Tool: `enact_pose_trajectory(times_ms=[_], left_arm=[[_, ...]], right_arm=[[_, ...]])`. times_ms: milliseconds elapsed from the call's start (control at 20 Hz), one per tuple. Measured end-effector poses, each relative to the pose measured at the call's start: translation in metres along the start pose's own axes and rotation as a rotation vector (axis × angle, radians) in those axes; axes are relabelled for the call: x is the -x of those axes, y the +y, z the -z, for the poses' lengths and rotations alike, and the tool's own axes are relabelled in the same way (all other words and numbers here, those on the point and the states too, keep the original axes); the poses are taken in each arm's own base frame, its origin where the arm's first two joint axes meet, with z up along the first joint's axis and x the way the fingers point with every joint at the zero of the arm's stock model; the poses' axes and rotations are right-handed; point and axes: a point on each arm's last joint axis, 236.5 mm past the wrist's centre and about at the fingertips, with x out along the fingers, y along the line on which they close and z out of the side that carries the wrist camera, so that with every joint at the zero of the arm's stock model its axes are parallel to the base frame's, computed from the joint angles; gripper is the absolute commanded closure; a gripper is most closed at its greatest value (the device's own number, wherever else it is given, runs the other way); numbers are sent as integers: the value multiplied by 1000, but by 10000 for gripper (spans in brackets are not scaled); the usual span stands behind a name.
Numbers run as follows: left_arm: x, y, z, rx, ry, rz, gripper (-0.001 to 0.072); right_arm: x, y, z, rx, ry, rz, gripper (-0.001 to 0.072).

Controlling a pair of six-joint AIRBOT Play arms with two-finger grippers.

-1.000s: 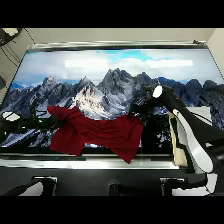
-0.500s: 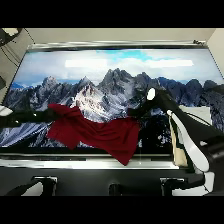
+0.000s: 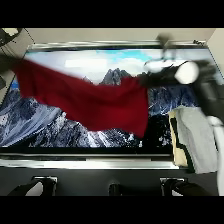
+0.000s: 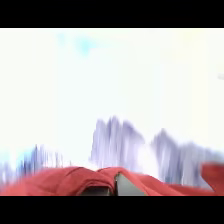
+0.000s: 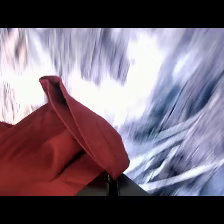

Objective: Fold the shirts.

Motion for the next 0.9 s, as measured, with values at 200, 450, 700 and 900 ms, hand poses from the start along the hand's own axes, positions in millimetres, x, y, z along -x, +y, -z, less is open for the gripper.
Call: enact_pose_trajectory(times_ms=[200,450,700,900], left_arm=[[110,-95,-126,-167,-394,56,684],[222,-162,-170,-261,-688,47,684],[253,-155,-184,-280,-792,-53,684],[181,-83,-160,-206,-604,-172,683]], right_arm=[[165,3,-97,28,-428,46,669],[305,6,-113,-16,-706,54,669],[318,1,-93,-64,-656,62,668],[231,-11,-56,-93,-329,109,668]])
